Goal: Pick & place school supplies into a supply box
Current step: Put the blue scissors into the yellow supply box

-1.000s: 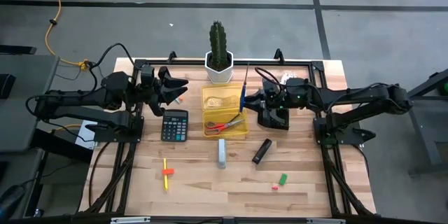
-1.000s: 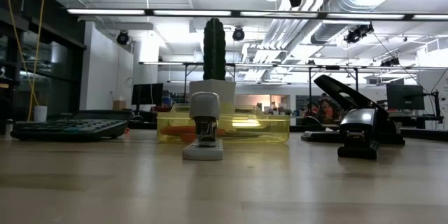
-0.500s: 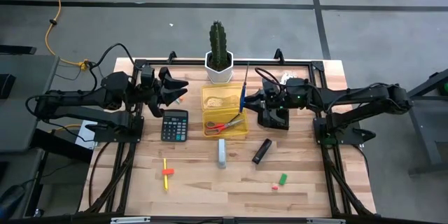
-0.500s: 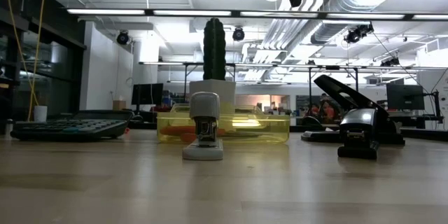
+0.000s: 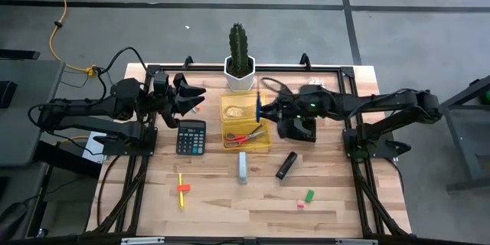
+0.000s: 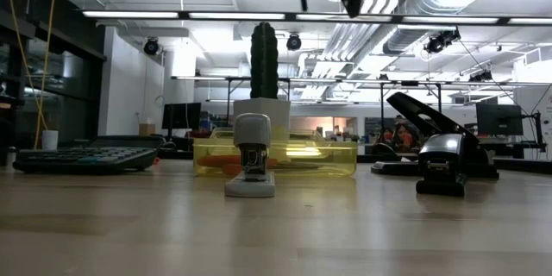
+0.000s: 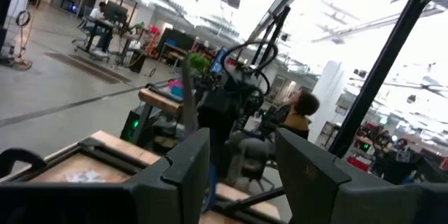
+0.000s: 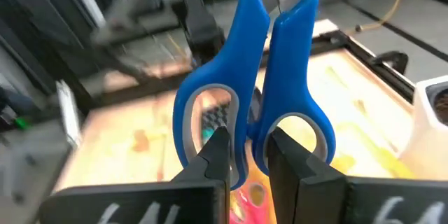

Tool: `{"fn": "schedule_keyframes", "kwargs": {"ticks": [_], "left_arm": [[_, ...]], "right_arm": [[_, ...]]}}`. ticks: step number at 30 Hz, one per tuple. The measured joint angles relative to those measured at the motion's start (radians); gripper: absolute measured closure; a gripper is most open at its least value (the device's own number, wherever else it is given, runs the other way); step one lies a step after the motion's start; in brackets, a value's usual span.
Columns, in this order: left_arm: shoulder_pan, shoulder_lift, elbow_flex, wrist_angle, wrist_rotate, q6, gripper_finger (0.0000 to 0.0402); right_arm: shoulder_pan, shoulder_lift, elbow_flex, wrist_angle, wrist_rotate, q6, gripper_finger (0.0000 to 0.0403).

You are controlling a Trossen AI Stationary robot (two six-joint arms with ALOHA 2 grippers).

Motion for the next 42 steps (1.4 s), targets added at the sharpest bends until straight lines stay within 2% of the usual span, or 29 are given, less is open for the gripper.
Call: {"fn": "schedule_keyframes", "kwargs": {"ticks": [8, 19, 24, 36, 42], "left_arm": [[0.0, -0.023, 0.0, 0.063, -0.001, 0.087, 0.0252], [0.0, -0.024, 0.0, 0.062, -0.002, 0.104, 0.0252], [0.0, -0.024, 0.0, 0.062, -0.004, 0.107, 0.0252], [0.0, -0.024, 0.0, 0.061, -0.004, 0.114, 0.0252], [0.0, -0.024, 0.0, 0.061, -0.004, 0.115, 0.0252]], "right_arm": [[-0.025, 0.257, 0.294, -0.344, -0.073, -0.185, 0.0372], [-0.047, 0.547, 0.428, -0.623, -0.125, -0.315, 0.0372], [-0.048, 0.615, 0.434, -0.732, -0.124, -0.318, 0.0372], [-0.052, 0.665, 0.434, -0.831, -0.106, -0.313, 0.0359], [-0.052, 0.665, 0.434, -0.833, -0.089, -0.313, 0.0327]]}}
